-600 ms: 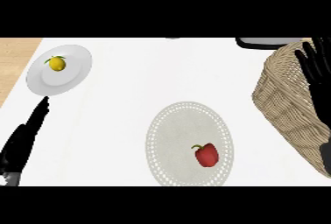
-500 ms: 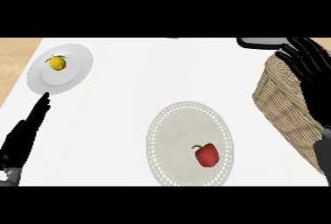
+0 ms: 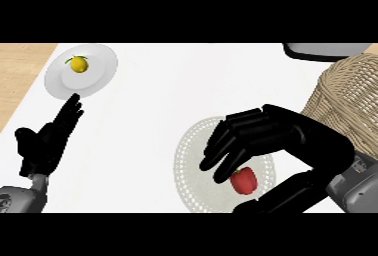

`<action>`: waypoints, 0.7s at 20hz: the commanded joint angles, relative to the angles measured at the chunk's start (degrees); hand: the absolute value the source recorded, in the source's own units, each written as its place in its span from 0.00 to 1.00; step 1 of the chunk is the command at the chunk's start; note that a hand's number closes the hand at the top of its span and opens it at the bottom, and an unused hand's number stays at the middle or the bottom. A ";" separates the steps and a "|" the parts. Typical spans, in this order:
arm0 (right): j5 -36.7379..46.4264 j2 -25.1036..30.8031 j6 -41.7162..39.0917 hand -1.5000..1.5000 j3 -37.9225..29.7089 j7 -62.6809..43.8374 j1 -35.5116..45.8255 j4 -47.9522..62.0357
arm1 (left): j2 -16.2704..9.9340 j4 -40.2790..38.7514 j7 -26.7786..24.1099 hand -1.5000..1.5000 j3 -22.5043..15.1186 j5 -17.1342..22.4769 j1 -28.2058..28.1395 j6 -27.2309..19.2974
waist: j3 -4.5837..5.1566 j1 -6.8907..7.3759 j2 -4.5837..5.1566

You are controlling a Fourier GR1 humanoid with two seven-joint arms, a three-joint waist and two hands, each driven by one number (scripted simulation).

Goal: Pick the bell pepper from the placemat and place it in the basket

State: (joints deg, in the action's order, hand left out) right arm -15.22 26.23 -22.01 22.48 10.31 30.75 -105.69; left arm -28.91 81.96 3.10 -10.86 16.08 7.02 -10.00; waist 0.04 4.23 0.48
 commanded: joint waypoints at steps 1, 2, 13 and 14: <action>14.54 -4.62 -0.66 0.00 13.29 9.28 -3.46 -4.19 | 0.65 -0.34 4.94 0.50 1.73 2.93 3.04 -0.17 | -0.30 -2.57 -0.25; 18.57 -5.33 0.98 0.00 16.15 11.04 -5.16 -5.85 | 1.13 -1.95 4.76 0.50 2.36 3.03 3.73 -0.68 | -0.24 -3.93 -0.37; 45.39 -2.42 3.25 0.00 26.78 -18.35 -4.16 -16.76 | 0.30 -3.78 4.55 0.50 4.91 3.15 2.65 0.39 | 0.22 -6.39 -1.48; 49.57 -2.26 3.63 0.00 25.22 -20.01 -1.05 -15.23 | -0.07 -3.46 4.82 0.50 5.08 4.25 1.22 1.67 | 0.26 -5.79 -1.68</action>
State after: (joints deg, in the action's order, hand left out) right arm 25.48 21.95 -16.85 48.42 -0.68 24.90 -118.14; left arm -28.73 79.48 8.28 -6.56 19.47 9.05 -9.50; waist 0.15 -1.00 -0.76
